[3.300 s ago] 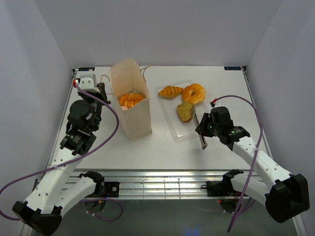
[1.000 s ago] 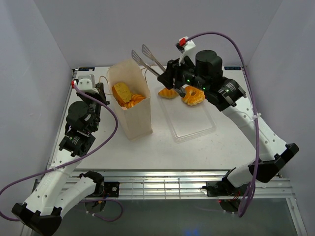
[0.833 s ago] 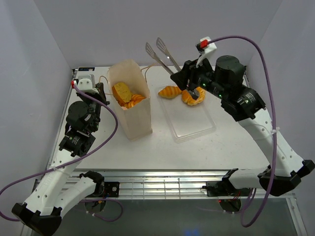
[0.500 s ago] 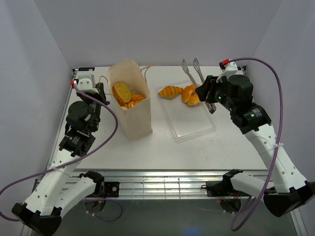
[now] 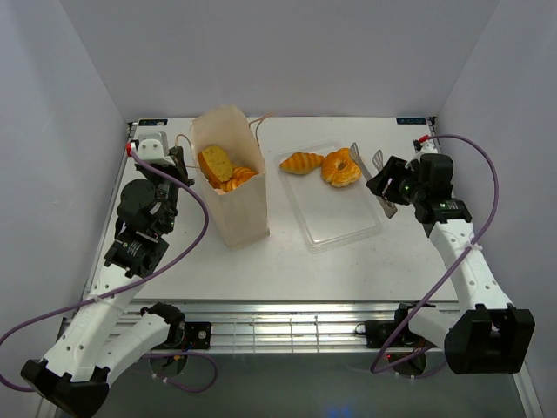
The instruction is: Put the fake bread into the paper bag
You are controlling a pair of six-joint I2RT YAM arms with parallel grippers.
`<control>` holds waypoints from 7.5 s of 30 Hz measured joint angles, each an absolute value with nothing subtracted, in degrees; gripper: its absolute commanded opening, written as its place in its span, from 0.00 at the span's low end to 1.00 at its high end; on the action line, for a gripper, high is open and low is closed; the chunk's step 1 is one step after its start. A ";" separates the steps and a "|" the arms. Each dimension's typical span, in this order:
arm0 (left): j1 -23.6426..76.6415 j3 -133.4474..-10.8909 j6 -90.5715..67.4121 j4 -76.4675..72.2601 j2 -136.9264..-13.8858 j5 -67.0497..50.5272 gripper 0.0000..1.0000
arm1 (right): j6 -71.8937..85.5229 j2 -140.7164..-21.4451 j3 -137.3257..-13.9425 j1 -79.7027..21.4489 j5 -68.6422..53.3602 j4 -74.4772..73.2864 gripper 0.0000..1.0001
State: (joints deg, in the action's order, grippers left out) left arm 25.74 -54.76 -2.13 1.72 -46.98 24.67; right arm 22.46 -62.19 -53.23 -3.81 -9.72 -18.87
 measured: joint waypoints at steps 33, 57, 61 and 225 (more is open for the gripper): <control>25.74 -54.76 -1.28 1.69 -47.09 24.71 0.00 | 25.32 -82.19 -50.76 1.39 -17.63 -3.79 0.66; 25.74 -54.76 -0.89 1.72 -47.16 24.71 0.00 | 25.78 -84.03 -52.10 1.48 -23.27 -0.54 0.08; 25.74 -54.76 -0.91 1.69 -47.13 24.71 0.00 | 25.06 -79.40 -54.08 1.48 -23.31 -3.77 0.08; 25.74 -54.33 -1.52 1.72 -46.74 24.18 0.00 | 4.12 -103.31 -79.50 -23.27 -9.50 -18.04 0.08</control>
State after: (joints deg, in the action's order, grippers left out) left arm 25.74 -54.33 -1.52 1.72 -46.74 24.18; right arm 4.12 -103.31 -79.50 -23.27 -9.50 -18.04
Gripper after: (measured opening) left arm 0.025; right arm 0.326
